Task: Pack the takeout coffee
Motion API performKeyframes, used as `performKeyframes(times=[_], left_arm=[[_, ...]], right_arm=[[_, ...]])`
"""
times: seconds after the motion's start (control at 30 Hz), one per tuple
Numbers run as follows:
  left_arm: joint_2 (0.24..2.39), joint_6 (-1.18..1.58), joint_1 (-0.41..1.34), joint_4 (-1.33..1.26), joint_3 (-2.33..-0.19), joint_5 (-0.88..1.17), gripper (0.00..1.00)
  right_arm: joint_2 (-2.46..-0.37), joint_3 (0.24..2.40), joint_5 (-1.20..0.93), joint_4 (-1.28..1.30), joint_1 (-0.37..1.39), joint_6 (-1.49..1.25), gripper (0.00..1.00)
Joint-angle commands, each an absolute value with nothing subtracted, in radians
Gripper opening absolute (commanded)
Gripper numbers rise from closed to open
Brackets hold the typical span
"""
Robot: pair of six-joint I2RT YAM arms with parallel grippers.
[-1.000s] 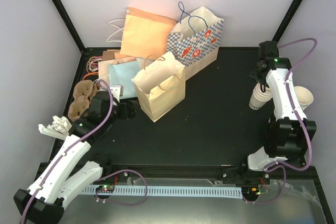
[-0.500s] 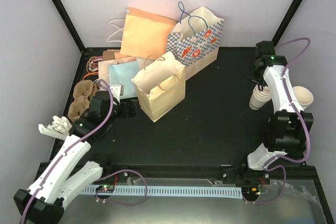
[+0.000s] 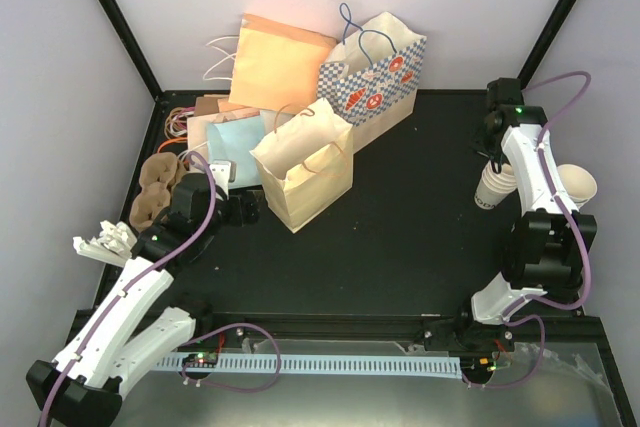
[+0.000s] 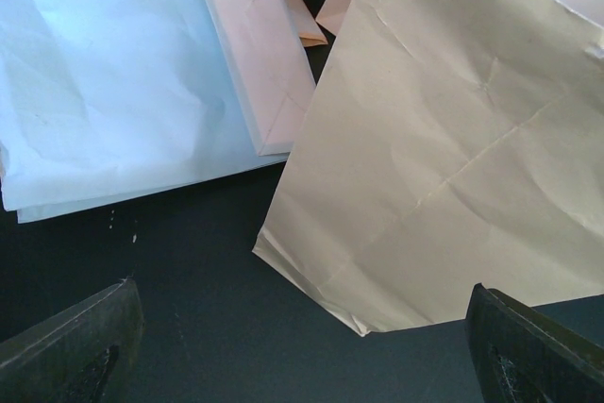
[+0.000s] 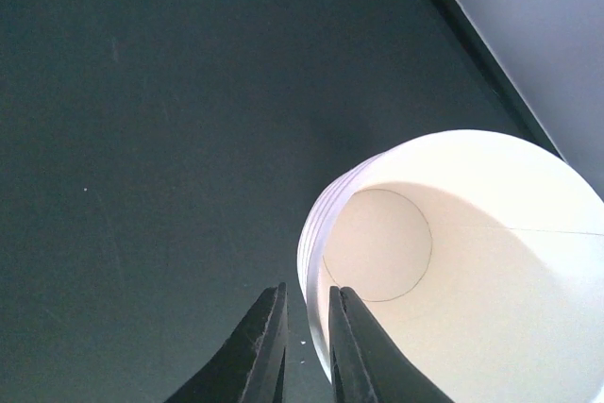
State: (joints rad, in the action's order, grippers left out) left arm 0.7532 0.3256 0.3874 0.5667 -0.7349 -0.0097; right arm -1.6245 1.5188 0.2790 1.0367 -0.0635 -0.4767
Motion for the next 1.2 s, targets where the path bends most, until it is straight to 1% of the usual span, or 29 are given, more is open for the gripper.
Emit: performKeyframes(times=[0.0,0.07,0.13,0.17,0.5,0.53,0.57,0.63,0.97,1.17], left_arm=[[0.756,0.314,0.383,0.537,-0.732,0.004,0.96],[0.755,0.314,0.383,0.536,-0.732,0.004,0.96],[0.755,0.313,0.383,0.535,-0.732,0.005,0.96],[0.756,0.312,0.383,0.535,-0.733,0.007,0.96],[0.755,0.310,0.383,0.532,-0.734,0.012,0.96],[0.755,0.311,0.383,0.532,-0.735,0.012,0.96],[0.755,0.311,0.382,0.531,-0.735,0.013,0.96],[0.756,0.311,0.383,0.530,-0.734,0.015,0.96],[0.768,0.311,0.383,0.522,-0.733,0.035,0.96],[0.764,0.310,0.383,0.523,-0.731,0.031,0.96]], right_arm=[[-1.639,1.517,0.302,1.030,-0.067,-0.481,0.17],[-1.640,1.514,0.300,1.030,-0.068,-0.480,0.16],[-1.642,1.513,0.301,1.030,-0.068,-0.484,0.12],[-1.641,1.513,0.301,1.031,-0.068,-0.485,0.12],[-1.644,1.492,0.307,1.030,-0.068,-0.489,0.12],[-1.642,1.492,0.305,1.029,-0.069,-0.490,0.10],[-1.638,1.493,0.305,1.030,-0.068,-0.491,0.05],[-1.632,1.501,0.315,1.039,-0.069,-0.494,0.02],[-1.598,1.511,0.341,1.060,-0.069,-0.500,0.02],[-1.593,1.561,0.336,1.104,-0.068,-0.506,0.02]])
